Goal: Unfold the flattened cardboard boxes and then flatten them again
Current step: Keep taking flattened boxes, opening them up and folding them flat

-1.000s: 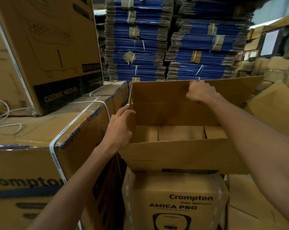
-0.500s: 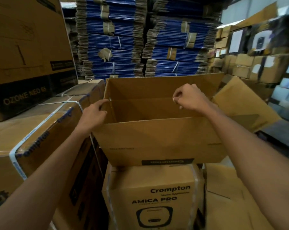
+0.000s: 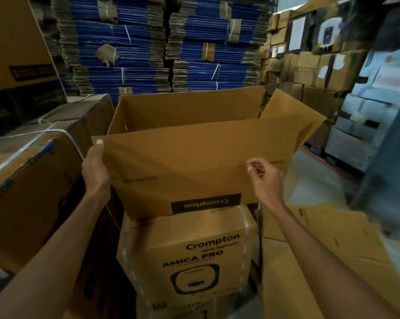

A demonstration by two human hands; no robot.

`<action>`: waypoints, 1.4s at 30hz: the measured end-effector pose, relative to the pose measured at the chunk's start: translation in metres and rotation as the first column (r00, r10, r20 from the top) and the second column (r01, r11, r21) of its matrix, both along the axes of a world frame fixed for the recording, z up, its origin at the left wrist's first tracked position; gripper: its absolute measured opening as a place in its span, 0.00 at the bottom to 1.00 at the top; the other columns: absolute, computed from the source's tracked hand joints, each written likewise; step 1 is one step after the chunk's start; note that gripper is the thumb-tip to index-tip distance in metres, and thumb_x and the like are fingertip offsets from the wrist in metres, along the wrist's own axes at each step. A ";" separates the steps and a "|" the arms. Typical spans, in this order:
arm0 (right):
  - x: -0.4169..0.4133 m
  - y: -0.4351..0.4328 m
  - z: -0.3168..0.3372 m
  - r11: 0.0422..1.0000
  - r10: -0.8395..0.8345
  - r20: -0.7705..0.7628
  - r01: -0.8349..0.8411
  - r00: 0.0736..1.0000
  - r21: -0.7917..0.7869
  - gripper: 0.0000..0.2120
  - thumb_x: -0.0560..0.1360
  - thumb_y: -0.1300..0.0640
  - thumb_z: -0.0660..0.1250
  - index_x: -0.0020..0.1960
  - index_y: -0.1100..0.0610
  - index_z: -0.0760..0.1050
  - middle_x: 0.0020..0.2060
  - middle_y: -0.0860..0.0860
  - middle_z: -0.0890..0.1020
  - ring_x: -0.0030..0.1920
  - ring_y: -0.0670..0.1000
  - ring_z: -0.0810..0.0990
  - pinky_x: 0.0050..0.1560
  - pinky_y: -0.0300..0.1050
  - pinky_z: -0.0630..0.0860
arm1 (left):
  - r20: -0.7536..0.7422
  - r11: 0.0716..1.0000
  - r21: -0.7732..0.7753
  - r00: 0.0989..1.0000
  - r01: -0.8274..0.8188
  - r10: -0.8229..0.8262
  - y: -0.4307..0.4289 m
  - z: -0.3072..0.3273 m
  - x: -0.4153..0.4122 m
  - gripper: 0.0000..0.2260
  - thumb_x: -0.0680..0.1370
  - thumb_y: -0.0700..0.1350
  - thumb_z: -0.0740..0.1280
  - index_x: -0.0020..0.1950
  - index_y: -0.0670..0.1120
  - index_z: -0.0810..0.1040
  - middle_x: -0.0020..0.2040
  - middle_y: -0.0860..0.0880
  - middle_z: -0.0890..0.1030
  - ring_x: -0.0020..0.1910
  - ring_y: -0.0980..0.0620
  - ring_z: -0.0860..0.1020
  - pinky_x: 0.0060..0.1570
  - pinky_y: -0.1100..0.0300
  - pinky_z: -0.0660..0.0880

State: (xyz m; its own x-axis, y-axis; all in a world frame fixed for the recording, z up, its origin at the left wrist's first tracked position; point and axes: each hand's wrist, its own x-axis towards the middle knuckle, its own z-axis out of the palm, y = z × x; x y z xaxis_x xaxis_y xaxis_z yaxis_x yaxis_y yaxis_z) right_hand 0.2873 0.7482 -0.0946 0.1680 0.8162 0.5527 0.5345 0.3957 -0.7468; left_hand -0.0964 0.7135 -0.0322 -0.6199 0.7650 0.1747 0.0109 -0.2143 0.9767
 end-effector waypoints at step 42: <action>0.062 0.054 0.031 0.971 -0.080 -0.425 -0.025 0.902 -0.238 0.23 0.73 0.38 0.71 0.66 0.42 0.73 0.59 0.45 0.79 0.59 0.52 0.77 0.60 0.55 0.74 | -0.125 0.996 -0.046 0.989 0.075 -0.081 -0.019 -0.020 -0.015 0.30 0.73 0.48 0.78 0.67 0.52 0.62 0.64 0.51 0.72 0.63 0.46 0.75 0.61 0.41 0.76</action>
State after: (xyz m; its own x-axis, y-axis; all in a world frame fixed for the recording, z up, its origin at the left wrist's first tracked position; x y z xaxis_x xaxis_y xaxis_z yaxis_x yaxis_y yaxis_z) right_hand 0.3489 0.8023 -0.0635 0.3695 0.9035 0.2173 0.1493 0.1731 -0.9735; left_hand -0.1111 0.6944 -0.0518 -0.5329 0.8182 0.2156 0.1200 -0.1791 0.9765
